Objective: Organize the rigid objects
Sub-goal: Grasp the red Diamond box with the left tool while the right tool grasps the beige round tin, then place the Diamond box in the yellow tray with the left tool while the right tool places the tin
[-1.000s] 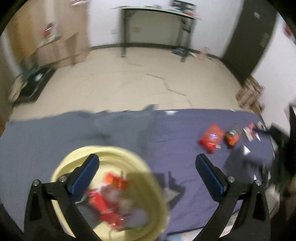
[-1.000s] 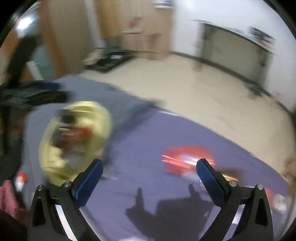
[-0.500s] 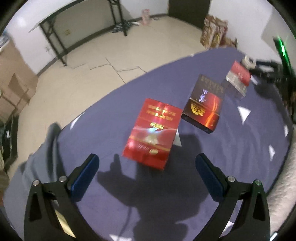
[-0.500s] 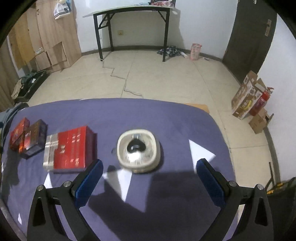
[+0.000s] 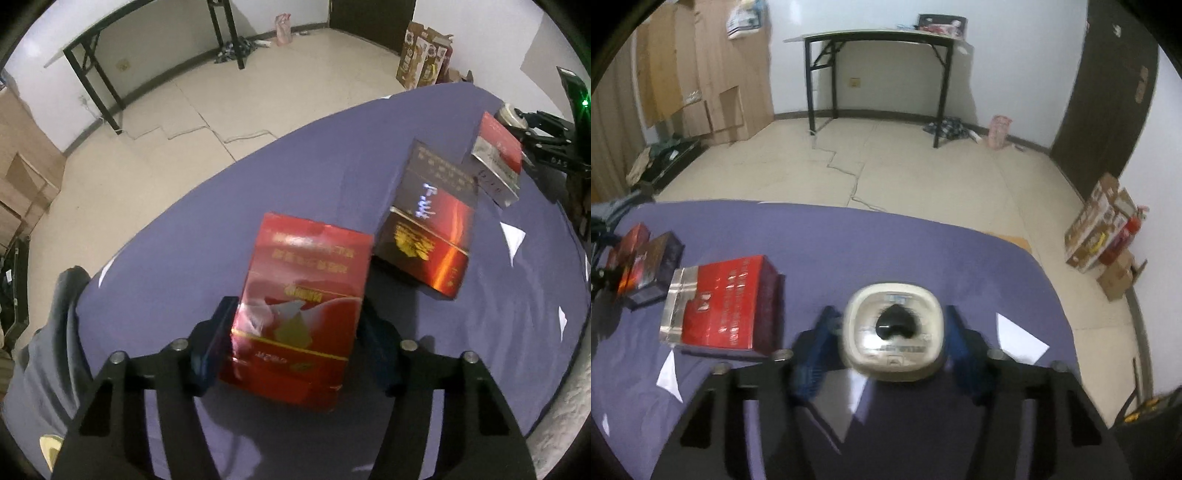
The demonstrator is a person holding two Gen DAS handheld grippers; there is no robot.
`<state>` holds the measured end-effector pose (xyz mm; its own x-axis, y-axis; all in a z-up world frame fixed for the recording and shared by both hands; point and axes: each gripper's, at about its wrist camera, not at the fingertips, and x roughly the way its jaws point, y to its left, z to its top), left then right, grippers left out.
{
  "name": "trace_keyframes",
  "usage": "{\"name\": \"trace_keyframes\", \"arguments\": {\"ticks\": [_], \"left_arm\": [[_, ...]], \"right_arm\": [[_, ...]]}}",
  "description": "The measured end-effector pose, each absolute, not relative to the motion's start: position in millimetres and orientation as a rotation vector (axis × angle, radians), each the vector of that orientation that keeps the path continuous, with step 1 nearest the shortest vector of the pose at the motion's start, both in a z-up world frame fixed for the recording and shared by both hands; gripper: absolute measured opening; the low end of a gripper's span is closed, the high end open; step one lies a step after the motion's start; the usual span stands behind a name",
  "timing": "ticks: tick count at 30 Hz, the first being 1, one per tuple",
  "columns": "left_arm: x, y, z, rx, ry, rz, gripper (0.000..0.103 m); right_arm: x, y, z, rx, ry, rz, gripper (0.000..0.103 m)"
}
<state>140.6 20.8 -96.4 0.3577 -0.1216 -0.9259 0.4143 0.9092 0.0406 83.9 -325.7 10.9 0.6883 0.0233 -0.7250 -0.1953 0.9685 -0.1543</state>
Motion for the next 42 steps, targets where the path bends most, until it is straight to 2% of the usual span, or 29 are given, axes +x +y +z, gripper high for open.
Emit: {"name": "trace_keyframes", "arguments": {"ticks": [5,11,15,18,23,28,33,42], "left_arm": [[119.9,37.7,-73.9,0.172,1.118,-0.324,0.059],[50.3,106.9,2.6,0.063,1.022,-0.216,0.059],[-23.8,190.9,59.7,-0.028,0.948,-0.056,0.059],[-80.0,242.4,70.9,-0.037,0.948,0.066,0.059],[-153.5,304.0,40.6,-0.112,1.037,0.204,0.059],[-171.6,306.3,-29.8,-0.218,1.122,0.193,0.059],[-161.9,307.8,-75.1,-0.311,1.140,0.180,0.059],[-147.1,332.4,-87.5,-0.348,1.108,0.176,0.059]], "right_arm": [[62.3,-328.9,8.8,-0.175,0.791,0.114,0.054],[25.2,-324.9,60.4,-0.105,0.672,0.157,0.054],[-5.6,-262.3,92.2,-0.152,0.635,0.315,0.054],[-34.7,-183.5,102.2,-0.253,0.642,0.483,0.054],[-87.0,-48.2,93.0,-0.327,0.719,0.770,0.054],[-134.7,69.2,29.1,-0.524,0.857,0.937,0.054],[-151.4,112.6,-22.6,-0.678,0.914,0.927,0.054],[-128.8,164.7,-34.9,-0.696,0.863,0.884,0.054]]}}
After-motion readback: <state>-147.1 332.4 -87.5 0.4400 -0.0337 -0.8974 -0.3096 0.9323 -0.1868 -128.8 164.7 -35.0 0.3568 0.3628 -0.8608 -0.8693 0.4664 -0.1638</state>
